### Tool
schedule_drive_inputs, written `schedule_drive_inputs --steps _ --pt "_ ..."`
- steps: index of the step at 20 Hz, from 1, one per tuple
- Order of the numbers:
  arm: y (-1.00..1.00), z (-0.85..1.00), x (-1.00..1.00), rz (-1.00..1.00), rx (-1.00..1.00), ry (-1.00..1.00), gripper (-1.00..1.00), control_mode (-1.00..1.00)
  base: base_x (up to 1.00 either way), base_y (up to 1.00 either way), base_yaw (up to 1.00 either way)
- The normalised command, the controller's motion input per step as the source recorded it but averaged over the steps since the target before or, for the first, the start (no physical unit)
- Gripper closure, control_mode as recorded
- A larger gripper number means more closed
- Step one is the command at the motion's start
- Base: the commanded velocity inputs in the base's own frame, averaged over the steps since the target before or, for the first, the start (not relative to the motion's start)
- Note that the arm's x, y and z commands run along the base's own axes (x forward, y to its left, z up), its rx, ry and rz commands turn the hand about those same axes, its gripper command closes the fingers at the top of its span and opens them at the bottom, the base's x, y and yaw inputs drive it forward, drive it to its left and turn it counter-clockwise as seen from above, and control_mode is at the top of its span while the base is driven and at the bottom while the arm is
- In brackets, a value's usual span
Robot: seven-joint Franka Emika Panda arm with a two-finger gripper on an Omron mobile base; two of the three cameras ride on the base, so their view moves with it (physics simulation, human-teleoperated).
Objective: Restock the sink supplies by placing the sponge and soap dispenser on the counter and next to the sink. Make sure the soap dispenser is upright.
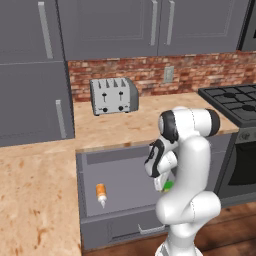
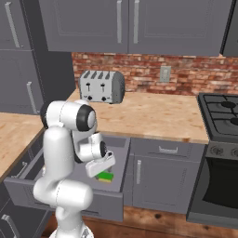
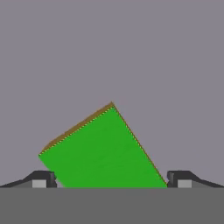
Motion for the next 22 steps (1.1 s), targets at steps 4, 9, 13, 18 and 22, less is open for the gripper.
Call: schedule_drive_inputs --steps 4,9,13,18,22 --pt "-0.09 0.09 -0.01 0.04 0.00 0.00 -1.00 -1.00 0.00 0.00 0.00" --pt "-0.07 -0.02 0.00 0.06 0.00 0.00 -1.00 -1.00 0.00 0.00 0.00" --pt "-0.03 -0.25 0.00 0.10 0.01 0.01 -1.00 -1.00 0.00 0.00 0.00" --pt "-0.02 -0.38 0.00 0.10 0.03 0.00 -1.00 -1.00 0.00 0.00 0.00" --pt "0.00 -0.41 0.00 0.11 0.03 0.00 -1.00 -1.00 0.00 0.00 0.00"
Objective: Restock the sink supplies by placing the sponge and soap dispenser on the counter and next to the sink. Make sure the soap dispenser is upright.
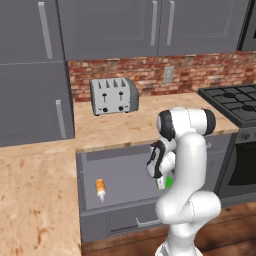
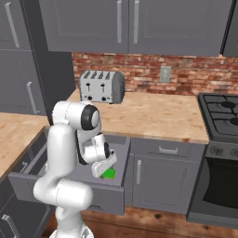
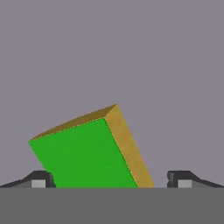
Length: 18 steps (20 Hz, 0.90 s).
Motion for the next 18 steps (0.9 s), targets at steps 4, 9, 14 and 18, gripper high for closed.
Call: schedule_drive_inputs --steps 4,9,14,18 --pt "0.00 -0.45 0.00 0.09 0.03 0.00 -1.00 -1.00 0.00 0.00 0.00" --pt "0.00 -0.49 -0.06 0.06 0.01 0.00 1.00 -1.00 0.00 0.00 0.00" --pt "0.00 -0.09 -0.22 0.01 0.03 0.00 1.00 -1.00 0.00 0.00 0.00" --pt "0.00 0.15 -0.23 0.00 0.00 0.00 1.00 -1.00 0.00 0.00 0.00"
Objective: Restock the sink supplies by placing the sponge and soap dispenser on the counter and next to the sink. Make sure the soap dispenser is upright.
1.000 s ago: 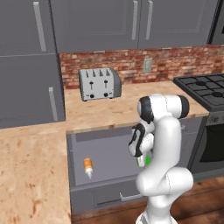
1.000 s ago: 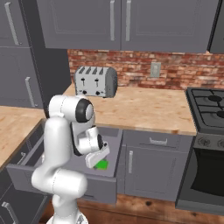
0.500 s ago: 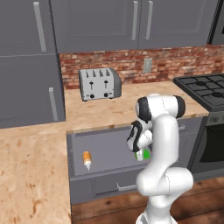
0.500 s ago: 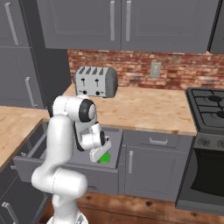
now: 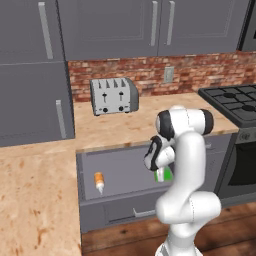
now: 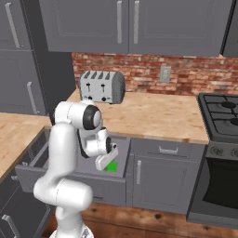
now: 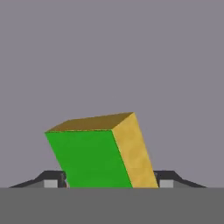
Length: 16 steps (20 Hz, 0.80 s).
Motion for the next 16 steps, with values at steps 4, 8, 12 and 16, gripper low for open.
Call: schedule_drive_inputs --steps 4,8,12,16 --pt "0.00 0.56 -0.14 0.00 0.00 0.00 1.00 -1.00 0.00 0.00 0.00" --pt "0.00 0.91 -0.01 0.00 0.00 0.00 1.00 -1.00 0.00 0.00 0.00" --pt "0.00 0.92 0.00 0.00 0.00 0.00 1.00 -1.00 0.00 0.00 0.00" --pt "0.00 0.80 -0.17 0.00 0.00 0.00 1.00 -1.00 0.00 0.00 0.00"
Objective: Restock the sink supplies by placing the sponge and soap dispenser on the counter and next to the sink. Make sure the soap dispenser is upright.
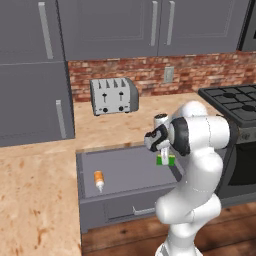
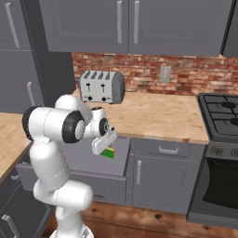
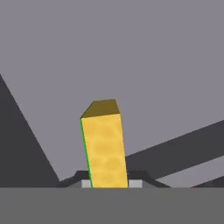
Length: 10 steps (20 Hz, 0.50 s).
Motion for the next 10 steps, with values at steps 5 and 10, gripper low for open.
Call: schedule_drive_inputs --steps 5,10 --pt "0.00 0.96 -0.35 0.00 0.00 -0.02 1.00 -1.00 0.00 0.00 0.00" --pt "0.00 1.00 -0.49 -0.03 0.00 0.00 1.00 -1.00 0.00 0.00 0.00"
